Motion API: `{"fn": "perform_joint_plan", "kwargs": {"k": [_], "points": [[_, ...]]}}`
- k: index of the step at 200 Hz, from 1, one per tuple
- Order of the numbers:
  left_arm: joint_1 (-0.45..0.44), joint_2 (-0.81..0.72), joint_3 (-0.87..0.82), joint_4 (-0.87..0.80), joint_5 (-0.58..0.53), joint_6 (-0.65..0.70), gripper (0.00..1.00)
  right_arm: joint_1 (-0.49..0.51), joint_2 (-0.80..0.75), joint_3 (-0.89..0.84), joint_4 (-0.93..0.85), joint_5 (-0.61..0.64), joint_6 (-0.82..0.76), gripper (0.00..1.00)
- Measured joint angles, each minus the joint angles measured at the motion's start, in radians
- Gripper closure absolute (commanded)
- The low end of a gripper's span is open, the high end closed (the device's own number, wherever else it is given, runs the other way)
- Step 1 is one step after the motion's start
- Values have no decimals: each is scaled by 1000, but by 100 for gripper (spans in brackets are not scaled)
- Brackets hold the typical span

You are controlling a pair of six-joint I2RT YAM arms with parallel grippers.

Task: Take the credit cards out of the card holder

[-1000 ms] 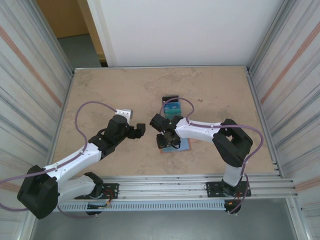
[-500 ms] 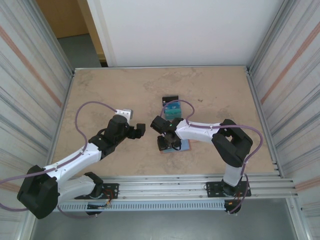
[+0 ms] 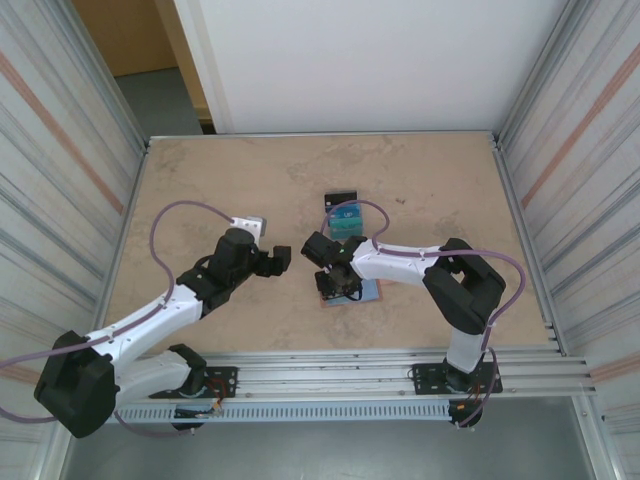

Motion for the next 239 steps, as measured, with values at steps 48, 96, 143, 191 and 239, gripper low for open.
{"fn": "perform_joint_plan", "kwargs": {"k": [48,96,143,191,239], "points": [[-12,0,11,-18,-2,3,1,-9,-15,-12,5,5,-1,79],[-55,0,29,-49,-39,24,1,-27,-72,-44,14,20,0,89],[-113,19,53,-51,-85,39,1,-78,-104,-101,87,-13,0,92],[-178,114,64,-51,-130,37,1,-140,-170,-182,186,-117,4,92],[-190,149,74,-37,-138,6,1,-183,-221,-253,291,-243,32,93]]}}
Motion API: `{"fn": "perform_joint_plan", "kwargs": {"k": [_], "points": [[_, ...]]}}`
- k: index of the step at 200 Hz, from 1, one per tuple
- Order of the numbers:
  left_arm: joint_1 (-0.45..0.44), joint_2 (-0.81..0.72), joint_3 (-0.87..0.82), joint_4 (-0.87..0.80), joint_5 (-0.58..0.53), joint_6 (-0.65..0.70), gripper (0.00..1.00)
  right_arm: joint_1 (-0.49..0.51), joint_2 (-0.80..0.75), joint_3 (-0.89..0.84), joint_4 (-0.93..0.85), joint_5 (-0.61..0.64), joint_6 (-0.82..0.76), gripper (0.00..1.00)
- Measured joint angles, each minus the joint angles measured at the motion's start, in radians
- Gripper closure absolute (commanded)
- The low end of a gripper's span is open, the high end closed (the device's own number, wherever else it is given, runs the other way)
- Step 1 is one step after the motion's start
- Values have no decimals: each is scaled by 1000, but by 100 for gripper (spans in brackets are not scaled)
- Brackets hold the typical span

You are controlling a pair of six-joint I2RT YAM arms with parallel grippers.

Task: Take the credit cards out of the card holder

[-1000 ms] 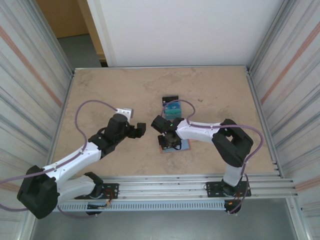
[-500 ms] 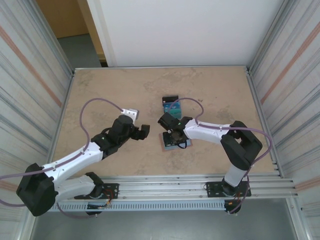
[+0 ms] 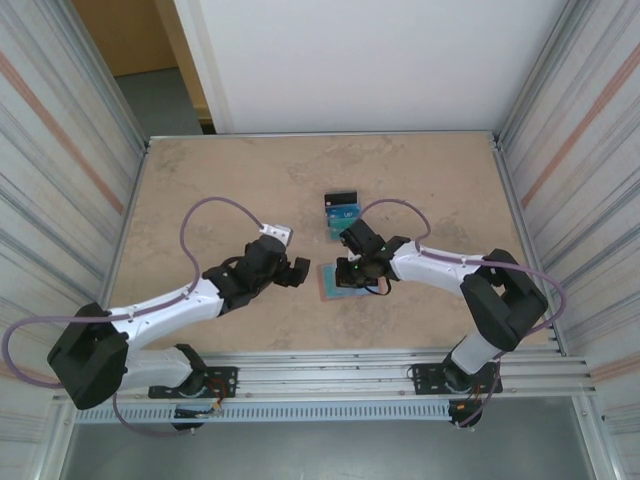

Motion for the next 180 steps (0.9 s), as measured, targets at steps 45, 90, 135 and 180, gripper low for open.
{"fn": "perform_joint_plan", "kwargs": {"k": [45,90,135,180], "points": [[-27,87,27,11,-2,-18,1,-11,-5,-31,71,-66,26,92],[-86,207,42,16,-25,-19,1,-50,-5,-72,132,-117,48,90],[-123,316,77,31,-35,-18,1,-55,-8,-74,151,-133,50,89],[-131,365,103,62,-53,-14,1,-69,-24,-82,148,-132,53,73]]}}
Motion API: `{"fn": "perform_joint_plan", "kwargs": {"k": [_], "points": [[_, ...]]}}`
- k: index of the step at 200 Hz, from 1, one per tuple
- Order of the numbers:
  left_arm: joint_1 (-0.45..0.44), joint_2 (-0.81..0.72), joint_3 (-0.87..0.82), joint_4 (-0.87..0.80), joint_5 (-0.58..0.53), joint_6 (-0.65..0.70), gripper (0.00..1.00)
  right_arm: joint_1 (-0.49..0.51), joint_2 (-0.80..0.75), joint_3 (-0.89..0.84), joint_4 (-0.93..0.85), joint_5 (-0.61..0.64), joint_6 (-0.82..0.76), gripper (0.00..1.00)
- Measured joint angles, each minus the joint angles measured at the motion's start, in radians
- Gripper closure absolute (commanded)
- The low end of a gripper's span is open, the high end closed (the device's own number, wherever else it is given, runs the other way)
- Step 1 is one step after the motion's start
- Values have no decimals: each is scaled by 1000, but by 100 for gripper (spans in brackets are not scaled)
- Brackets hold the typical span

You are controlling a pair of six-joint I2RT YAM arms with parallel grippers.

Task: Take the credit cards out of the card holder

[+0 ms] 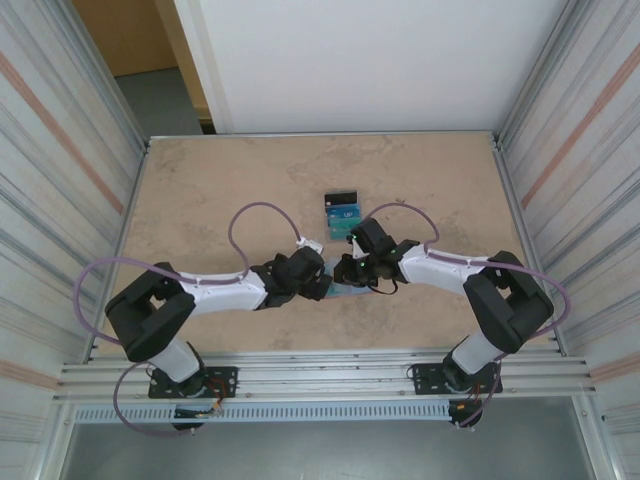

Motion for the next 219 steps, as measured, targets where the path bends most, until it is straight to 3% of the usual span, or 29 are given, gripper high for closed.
{"fn": "perform_joint_plan", "kwargs": {"k": [21,68,102,124,182,219], "points": [[0,6,1,6,-9,0,1,-14,-15,-9,-16,8,0,58],[-5,25,26,13,-14,0,1,-31,-113,-11,-54,44,0,57],[-18,52,47,14,-15,-1,1,-38,-185,-11,-88,99,-3,70],[-18,45,47,6,-47,-30,1,-21,-200,-11,-146,177,-9,72],[60,-127,20,-82,-129,-145,1,194,-135,141,-356,415,-37,83],[135,-216,-24,-146,-154,-196,1,271,12,272,-426,488,-44,81]]}}
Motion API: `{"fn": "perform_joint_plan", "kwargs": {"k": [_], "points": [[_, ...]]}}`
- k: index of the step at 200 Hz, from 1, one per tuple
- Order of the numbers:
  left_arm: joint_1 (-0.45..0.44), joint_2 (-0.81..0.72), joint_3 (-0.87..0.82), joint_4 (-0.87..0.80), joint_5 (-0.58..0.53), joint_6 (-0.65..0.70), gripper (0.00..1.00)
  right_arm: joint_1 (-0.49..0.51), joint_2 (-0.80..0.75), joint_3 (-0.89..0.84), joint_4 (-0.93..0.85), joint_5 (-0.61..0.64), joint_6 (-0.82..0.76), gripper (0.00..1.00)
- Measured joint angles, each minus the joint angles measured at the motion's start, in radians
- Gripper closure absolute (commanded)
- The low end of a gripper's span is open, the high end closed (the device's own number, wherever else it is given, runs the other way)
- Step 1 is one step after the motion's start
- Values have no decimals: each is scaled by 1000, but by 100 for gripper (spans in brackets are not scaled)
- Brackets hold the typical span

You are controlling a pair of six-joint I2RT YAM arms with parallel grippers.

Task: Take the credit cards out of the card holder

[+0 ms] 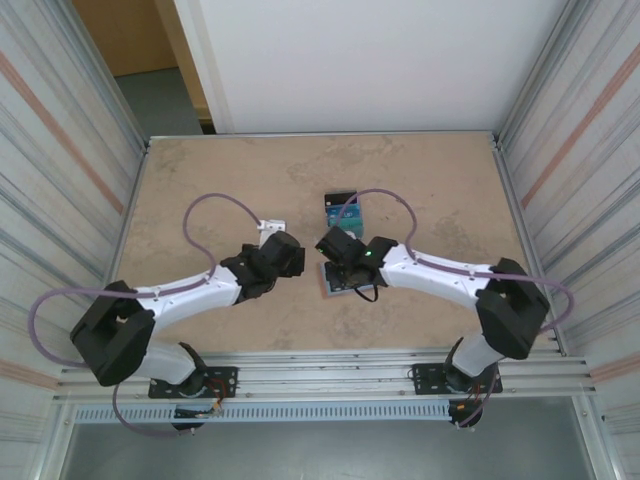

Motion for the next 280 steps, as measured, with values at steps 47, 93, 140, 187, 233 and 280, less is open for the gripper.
{"fn": "perform_joint_plan", "kwargs": {"k": [47,93,140,187,233,280], "points": [[56,-64,-61,-44,1,-35,1,52,171,136,-74,29,-28,71],[58,-69,-71,-55,8,-47,1,58,250,182,-119,29,-43,65],[58,-69,-71,-55,10,-51,1,58,282,183,-138,28,-46,68],[58,-69,-71,-55,14,-51,1,58,298,183,-138,25,-50,66],[58,-69,-71,-55,21,-51,1,58,298,183,-130,16,-51,65],[58,-69,-71,-54,28,-51,1,51,299,182,-125,5,-53,69]]}}
